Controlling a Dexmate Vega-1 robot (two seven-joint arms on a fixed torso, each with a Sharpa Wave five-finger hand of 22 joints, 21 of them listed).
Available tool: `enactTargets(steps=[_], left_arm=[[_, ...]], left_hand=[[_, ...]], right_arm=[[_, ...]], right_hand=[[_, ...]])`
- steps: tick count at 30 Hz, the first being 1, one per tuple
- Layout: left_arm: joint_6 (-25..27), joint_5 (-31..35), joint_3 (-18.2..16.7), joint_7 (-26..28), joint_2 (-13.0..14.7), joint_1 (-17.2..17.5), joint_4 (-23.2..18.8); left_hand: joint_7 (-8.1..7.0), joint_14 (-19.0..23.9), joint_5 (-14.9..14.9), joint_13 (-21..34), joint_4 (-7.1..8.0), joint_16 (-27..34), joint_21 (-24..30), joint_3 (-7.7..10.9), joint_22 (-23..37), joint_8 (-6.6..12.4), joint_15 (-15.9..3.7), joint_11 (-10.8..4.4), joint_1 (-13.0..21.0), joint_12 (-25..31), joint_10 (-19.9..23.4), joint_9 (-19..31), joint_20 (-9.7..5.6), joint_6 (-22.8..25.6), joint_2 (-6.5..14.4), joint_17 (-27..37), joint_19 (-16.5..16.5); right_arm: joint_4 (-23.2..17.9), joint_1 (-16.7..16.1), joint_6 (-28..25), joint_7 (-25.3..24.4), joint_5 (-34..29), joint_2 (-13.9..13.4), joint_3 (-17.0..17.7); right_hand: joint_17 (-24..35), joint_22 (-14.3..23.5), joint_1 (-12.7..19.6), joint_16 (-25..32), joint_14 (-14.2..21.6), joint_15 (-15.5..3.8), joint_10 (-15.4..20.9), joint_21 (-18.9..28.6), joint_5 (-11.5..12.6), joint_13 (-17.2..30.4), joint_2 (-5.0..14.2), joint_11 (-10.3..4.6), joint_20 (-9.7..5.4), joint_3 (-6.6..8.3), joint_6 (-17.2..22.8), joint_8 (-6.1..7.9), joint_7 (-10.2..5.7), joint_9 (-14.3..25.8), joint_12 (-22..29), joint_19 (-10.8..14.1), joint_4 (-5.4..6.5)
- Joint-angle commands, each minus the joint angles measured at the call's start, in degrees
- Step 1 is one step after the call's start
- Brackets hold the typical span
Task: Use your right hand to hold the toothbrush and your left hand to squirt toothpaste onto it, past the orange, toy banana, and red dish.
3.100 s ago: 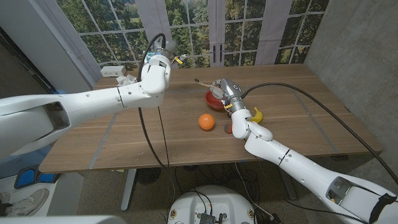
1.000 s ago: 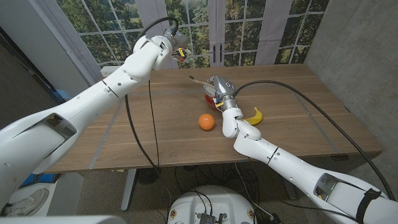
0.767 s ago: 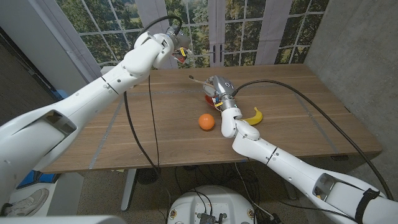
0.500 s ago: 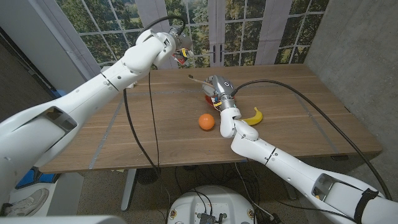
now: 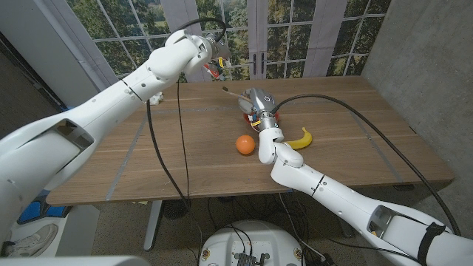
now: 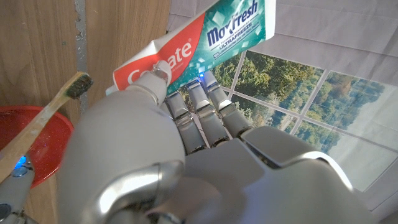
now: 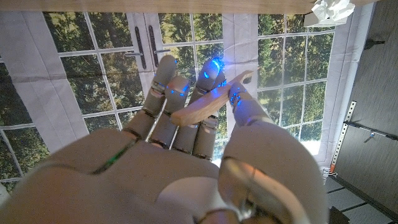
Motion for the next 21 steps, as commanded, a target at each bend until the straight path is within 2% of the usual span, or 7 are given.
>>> enactTargets(steps=[1, 12, 21], left_arm=[[-2.94, 0.23, 1.03, -1.38, -0.73, -1.96, 1.56], [-4.28, 0.58, 2.14, -2.52, -1.35, -3.03, 2.65], [-4.88, 1.1, 2.56, -1.26, -1.02, -2.82, 2.85]], left_hand=[[-0.46, 0.48, 0.24, 0.27, -0.03, 0.32, 0.38, -0.25, 0.22, 0.39, -8.46, -1.26, 0.86, -0.12, 1.93, 0.14, -3.96, 0.18, -0.02, 0.19, -0.15], [-0.67, 0.46, 0.21, 0.32, 0.03, 0.25, 0.76, -0.7, 0.18, 0.47, -8.46, -1.26, 1.22, -0.29, 2.03, 0.11, -4.06, 0.27, -0.05, 0.23, -0.39], [-0.93, 1.48, 0.19, 0.69, 0.09, 0.91, 1.3, -1.17, 0.14, 0.67, -8.47, -1.28, 1.78, -0.13, 2.62, 0.11, -4.1, 0.6, 0.19, 0.85, -0.61]], right_arm=[[0.83, 0.72, -0.19, -0.31, -0.88, 0.57, -0.9], [0.98, 0.55, 0.91, -1.14, -0.69, 0.66, -0.7], [0.87, 0.39, 1.88, -1.51, -0.68, 0.53, -0.62]], right_hand=[[0.05, 0.17, 0.17, 0.24, -0.3, -6.38, 3.26, 0.3, 0.36, 0.38, 0.62, -3.93, -5.68, 5.52, 1.08, 0.36, -0.69, 0.1, 0.5, -0.33, 4.87], [0.04, 0.17, 0.1, 0.25, -0.34, -6.38, 3.23, 0.33, 0.36, 0.31, 0.61, -3.94, -5.69, 5.56, 1.09, 0.42, -0.67, 0.24, 0.49, -0.4, 4.88], [0.04, 0.17, 0.06, 0.26, -0.34, -6.38, 3.23, 0.35, 0.36, 0.26, 0.6, -3.93, -5.8, 5.59, 0.96, 0.37, -0.73, 0.28, 0.49, -0.37, 4.88]])
